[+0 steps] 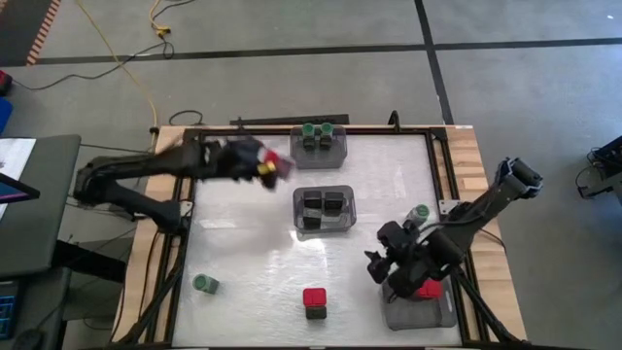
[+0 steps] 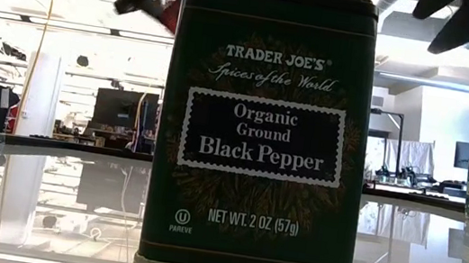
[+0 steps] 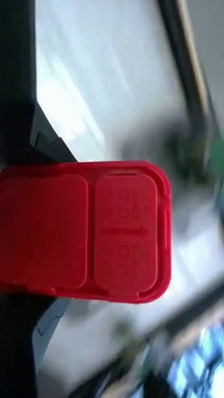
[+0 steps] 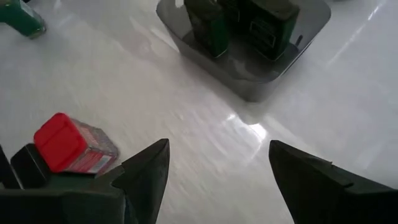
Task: Sort spices by type
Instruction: Put the red seasoning can into the bottom black bin
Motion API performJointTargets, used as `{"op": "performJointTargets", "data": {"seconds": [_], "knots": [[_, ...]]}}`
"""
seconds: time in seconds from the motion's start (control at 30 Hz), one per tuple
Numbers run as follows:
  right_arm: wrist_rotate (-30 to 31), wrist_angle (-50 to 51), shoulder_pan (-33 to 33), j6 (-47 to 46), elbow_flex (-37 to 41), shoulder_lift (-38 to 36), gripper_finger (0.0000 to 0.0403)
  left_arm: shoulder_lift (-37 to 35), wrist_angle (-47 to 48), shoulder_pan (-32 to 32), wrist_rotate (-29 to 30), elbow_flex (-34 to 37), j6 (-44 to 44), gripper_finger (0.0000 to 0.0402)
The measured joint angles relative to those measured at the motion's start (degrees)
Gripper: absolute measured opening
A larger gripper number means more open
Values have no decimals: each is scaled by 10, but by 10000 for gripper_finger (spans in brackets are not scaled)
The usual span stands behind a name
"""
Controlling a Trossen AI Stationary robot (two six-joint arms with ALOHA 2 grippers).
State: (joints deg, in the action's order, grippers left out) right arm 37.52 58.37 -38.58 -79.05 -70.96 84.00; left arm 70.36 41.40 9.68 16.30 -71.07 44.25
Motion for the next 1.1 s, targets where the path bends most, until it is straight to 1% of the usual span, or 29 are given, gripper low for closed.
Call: {"op": "performJointTargets", "data": {"seconds": [0.1,0.17,0.27,0.33,0.4,0.47,0.6,0.73,0.83,0.93,1.0,1.1], "knots": [[6,10,-19,0,0,-13,301,34,-81,-103,14,0,5,199],[6,13,-29,0,0,-18,301,66,-114,-153,23,-8,5,199],[5,14,-44,0,0,-23,301,130,-129,-206,30,-49,-16,199],[3,14,-52,0,0,-24,301,177,-121,-231,29,-86,-52,199],[1,15,-62,0,0,-23,301,227,-120,-251,16,-129,-88,199],[-2,14,-72,-1,0,-23,301,274,-105,-263,4,-176,-115,199],[-26,16,-91,-14,0,-23,301,351,-55,-267,-31,-268,-136,199],[-36,18,-119,-20,0,-23,301,400,-15,-266,-66,-330,-154,199],[-36,18,-140,6,0,-23,301,412,-11,-267,-98,-345,-172,199],[-33,12,-148,47,0,-23,301,412,0,-264,-124,-345,-169,205],[-31,-2,-142,85,0,-23,301,412,5,-262,-130,-345,-163,207],[-30,-42,-117,177,0,-23,301,412,5,-262,-130,-345,-165,209]]}}
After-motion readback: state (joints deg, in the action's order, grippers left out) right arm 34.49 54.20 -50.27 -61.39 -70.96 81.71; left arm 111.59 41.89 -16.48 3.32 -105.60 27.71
